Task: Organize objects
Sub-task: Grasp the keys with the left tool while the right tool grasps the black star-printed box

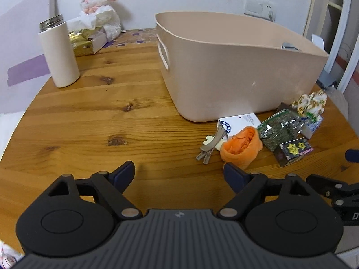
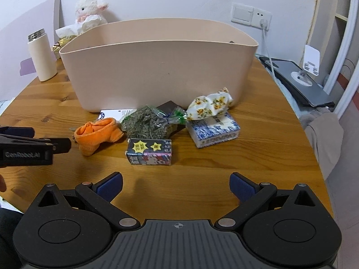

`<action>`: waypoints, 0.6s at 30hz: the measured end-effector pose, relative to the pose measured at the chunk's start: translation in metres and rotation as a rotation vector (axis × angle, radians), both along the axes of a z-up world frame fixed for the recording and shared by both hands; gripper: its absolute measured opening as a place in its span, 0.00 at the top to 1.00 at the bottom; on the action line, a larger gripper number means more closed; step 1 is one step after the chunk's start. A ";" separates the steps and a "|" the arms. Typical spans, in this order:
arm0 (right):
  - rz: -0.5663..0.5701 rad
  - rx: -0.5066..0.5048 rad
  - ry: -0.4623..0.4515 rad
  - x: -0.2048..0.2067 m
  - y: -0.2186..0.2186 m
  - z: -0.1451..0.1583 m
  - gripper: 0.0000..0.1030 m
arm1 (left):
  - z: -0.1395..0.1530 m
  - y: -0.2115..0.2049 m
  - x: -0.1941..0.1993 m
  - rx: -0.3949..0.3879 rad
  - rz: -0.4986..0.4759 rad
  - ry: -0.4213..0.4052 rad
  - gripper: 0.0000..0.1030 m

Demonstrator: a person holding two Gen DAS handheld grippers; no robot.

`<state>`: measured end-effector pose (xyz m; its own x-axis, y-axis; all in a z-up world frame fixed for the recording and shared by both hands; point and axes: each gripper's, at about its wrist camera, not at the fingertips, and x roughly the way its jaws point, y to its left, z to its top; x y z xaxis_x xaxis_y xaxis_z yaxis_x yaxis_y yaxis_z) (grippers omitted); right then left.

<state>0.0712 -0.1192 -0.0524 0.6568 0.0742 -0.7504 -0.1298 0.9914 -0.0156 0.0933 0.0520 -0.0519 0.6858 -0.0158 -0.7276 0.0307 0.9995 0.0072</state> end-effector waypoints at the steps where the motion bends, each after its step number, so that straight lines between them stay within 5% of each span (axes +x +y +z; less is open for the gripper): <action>1: 0.001 0.001 0.000 0.002 0.001 -0.001 0.00 | -0.002 0.000 0.003 0.007 -0.008 -0.003 0.15; 6: 0.015 0.012 0.004 0.015 0.008 -0.008 0.01 | -0.010 0.003 0.014 -0.003 -0.043 -0.008 0.16; 10: 0.021 0.015 0.009 0.025 0.013 -0.012 0.05 | -0.015 0.001 0.021 -0.004 -0.083 -0.015 0.28; 18: 0.009 0.015 0.022 0.039 0.018 -0.022 0.14 | -0.019 -0.005 0.027 -0.008 -0.165 -0.053 0.35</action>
